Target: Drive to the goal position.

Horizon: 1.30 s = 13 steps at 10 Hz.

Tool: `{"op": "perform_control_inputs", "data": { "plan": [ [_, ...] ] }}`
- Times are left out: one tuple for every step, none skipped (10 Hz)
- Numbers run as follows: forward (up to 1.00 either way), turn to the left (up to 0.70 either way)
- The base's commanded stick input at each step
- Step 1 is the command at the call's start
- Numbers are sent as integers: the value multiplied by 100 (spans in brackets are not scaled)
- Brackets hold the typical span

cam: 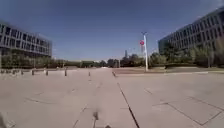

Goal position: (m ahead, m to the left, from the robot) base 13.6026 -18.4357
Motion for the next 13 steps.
{"op": "perform_control_inputs", "data": {
  "plan": [
    [0,-45],
    [0,-45],
    [0,-45],
    [0,-45],
    [0,-45],
    [0,-45],
    [0,-45],
    [0,-45],
    [0,-45],
    [74,-32],
    [100,-27],
    [100,-27],
    [100,-27]
  ]
}}
